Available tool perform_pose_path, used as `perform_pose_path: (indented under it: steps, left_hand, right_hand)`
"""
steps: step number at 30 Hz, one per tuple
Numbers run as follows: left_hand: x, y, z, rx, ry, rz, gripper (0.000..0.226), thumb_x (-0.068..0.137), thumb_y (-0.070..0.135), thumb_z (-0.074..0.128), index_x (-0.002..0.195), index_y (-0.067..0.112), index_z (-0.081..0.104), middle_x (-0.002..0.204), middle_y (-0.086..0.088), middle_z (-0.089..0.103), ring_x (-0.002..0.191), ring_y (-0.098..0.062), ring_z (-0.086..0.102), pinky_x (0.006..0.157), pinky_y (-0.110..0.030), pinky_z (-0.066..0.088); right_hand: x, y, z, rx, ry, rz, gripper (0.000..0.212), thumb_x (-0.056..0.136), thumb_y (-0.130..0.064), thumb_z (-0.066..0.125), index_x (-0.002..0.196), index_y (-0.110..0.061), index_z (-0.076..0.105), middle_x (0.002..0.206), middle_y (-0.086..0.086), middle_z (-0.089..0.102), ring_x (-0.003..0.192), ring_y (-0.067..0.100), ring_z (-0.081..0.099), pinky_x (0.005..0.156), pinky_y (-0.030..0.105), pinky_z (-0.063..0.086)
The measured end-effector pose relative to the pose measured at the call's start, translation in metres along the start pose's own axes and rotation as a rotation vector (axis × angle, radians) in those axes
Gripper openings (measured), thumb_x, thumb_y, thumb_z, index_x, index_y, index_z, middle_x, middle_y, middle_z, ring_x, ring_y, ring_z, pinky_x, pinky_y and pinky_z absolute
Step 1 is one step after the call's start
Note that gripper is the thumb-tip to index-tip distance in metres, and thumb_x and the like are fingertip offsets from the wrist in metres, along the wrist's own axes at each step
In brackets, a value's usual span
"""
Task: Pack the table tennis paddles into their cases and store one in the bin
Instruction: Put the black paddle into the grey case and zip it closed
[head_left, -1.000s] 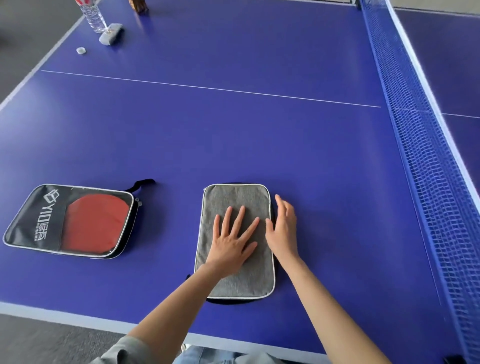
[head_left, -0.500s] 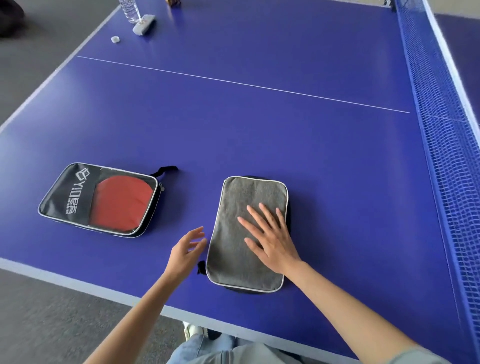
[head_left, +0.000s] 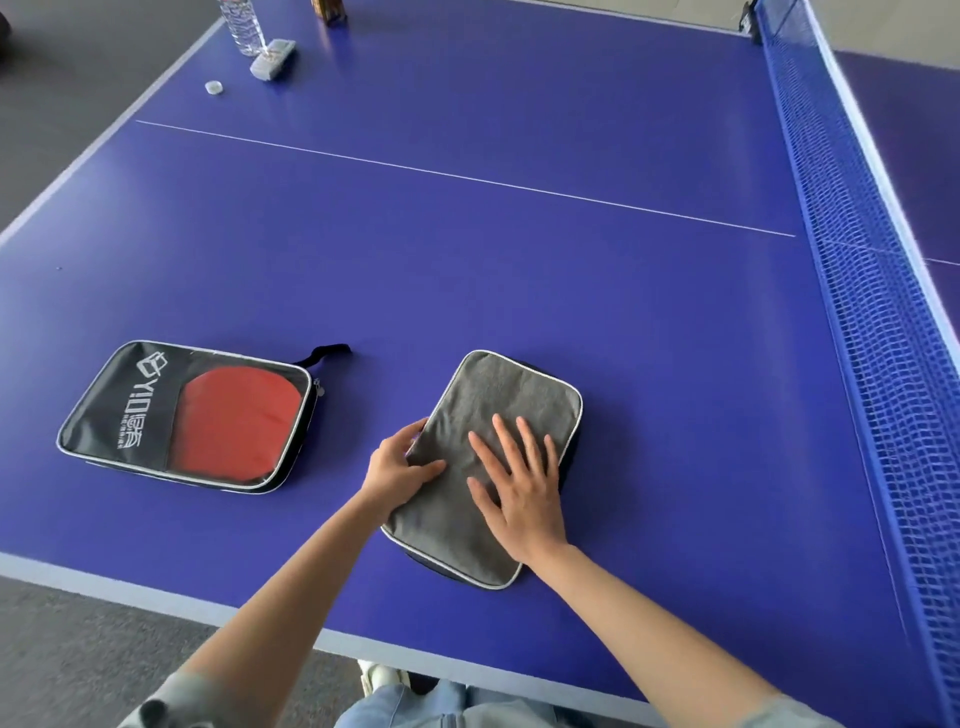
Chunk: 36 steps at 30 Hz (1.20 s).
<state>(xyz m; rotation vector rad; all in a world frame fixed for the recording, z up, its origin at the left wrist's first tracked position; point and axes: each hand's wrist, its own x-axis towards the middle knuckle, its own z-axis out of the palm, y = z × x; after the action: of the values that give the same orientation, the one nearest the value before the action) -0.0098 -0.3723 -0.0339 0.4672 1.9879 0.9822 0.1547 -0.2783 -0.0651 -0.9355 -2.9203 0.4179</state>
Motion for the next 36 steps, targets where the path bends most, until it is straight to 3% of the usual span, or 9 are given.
perform_pose_path:
  steps: [5, 8, 13, 17, 20, 25, 29, 32, 36]
  left_hand:
    - [0.039, 0.011, -0.048, 0.116, -0.18, 0.071, 0.058, 0.076, 0.0, 0.075, 0.125, 0.026, 0.057, 0.11, -0.007, 0.066, 0.105, -0.024, 0.063, 0.092, -0.036, 0.053]
    - [0.049, 0.021, -0.052, 0.303, -0.08, 0.167, 0.054, 0.076, 0.007, 0.075, 0.124, 0.024, 0.059, 0.115, -0.008, 0.063, 0.106, -0.025, 0.061, 0.084, -0.029, 0.051]
    - [0.037, 0.032, 0.027, 0.816, 0.149, 0.335, 0.068, 0.08, 0.061, 0.056, 0.142, 0.042, 0.034, 0.149, -0.008, 0.029, 0.137, -0.032, 0.026, 0.113, -0.048, 0.018]
    - [0.037, 0.034, 0.07, 0.929, 0.239, 0.243, 0.09, 0.064, 0.087, 0.038, 0.143, 0.051, 0.015, 0.158, -0.014, 0.001, 0.143, -0.04, -0.002, 0.111, -0.062, -0.005]
    - [0.034, 0.029, 0.082, 0.982, 0.298, 0.261, 0.099, 0.056, 0.095, 0.03, 0.143, 0.051, 0.012, 0.158, -0.015, -0.002, 0.142, -0.044, -0.015, 0.108, -0.068, -0.008]
    - [0.031, 0.021, 0.09, 1.028, 0.367, 0.314, 0.092, 0.063, 0.094, 0.023, 0.144, 0.051, 0.015, 0.159, -0.015, 0.006, 0.143, -0.044, -0.012, 0.108, -0.071, -0.004]
    - [0.031, 0.018, 0.092, 1.026, 0.383, 0.312, 0.089, 0.065, 0.092, 0.026, 0.143, 0.051, 0.018, 0.159, -0.014, 0.008, 0.144, -0.044, -0.008, 0.108, -0.072, 0.0]
    - [0.032, 0.017, 0.093, 1.023, 0.392, 0.32, 0.088, 0.066, 0.092, 0.026, 0.143, 0.051, 0.019, 0.159, -0.014, 0.009, 0.144, -0.044, -0.005, 0.108, -0.072, 0.001]
    - [0.031, 0.02, 0.093, 1.031, 0.393, 0.315, 0.086, 0.067, 0.091, 0.026, 0.143, 0.051, 0.019, 0.159, -0.014, 0.008, 0.144, -0.043, -0.005, 0.109, -0.071, -0.001]
  right_hand:
    - [-0.007, -0.025, 0.004, -0.005, 0.044, -0.032, 0.054, 0.095, -0.049, 0.033, 0.146, -0.03, 0.032, 0.156, -0.001, 0.028, 0.144, 0.028, 0.026, 0.114, 0.05, 0.028]
    - [-0.009, -0.016, -0.004, 0.032, 0.06, -0.134, 0.048, 0.096, -0.038, 0.04, 0.141, -0.024, 0.043, 0.15, 0.0, 0.039, 0.138, 0.024, 0.039, 0.109, 0.04, 0.037]
    - [0.023, 0.022, -0.025, 0.47, 0.113, -0.123, 0.03, 0.089, 0.003, 0.046, 0.11, -0.005, 0.065, 0.125, 0.006, 0.062, 0.114, 0.02, 0.056, 0.1, 0.035, 0.045]
    - [0.08, 0.062, -0.045, 0.611, 0.175, 0.036, 0.036, 0.083, 0.017, 0.04, 0.105, 0.001, 0.063, 0.113, 0.014, 0.062, 0.102, 0.026, 0.061, 0.093, 0.034, 0.049]
    - [0.131, 0.08, -0.054, 0.539, -0.059, 0.008, 0.043, 0.091, 0.012, 0.036, 0.127, -0.004, 0.053, 0.13, 0.01, 0.056, 0.109, 0.026, 0.055, 0.096, 0.02, 0.038]
    - [0.192, 0.084, -0.051, 0.406, -0.515, -0.216, 0.049, 0.097, -0.001, 0.037, 0.137, -0.027, 0.047, 0.123, 0.0, 0.057, 0.107, 0.016, 0.046, 0.101, 0.029, 0.037]
    - [0.213, 0.088, -0.051, 0.345, -0.609, -0.353, 0.047, 0.093, 0.001, 0.045, 0.132, -0.024, 0.055, 0.122, -0.003, 0.061, 0.102, 0.015, 0.051, 0.096, 0.029, 0.041]
    - [0.224, 0.095, -0.052, 0.344, -0.656, -0.414, 0.047, 0.092, 0.002, 0.047, 0.13, -0.024, 0.056, 0.114, 0.001, 0.061, 0.078, 0.009, 0.049, 0.08, 0.021, 0.043]
    - [0.234, 0.09, -0.051, 0.315, -0.719, -0.467, 0.043, 0.097, -0.004, 0.04, 0.128, -0.028, 0.057, 0.102, -0.004, 0.049, 0.086, 0.009, 0.048, 0.08, 0.017, 0.038]
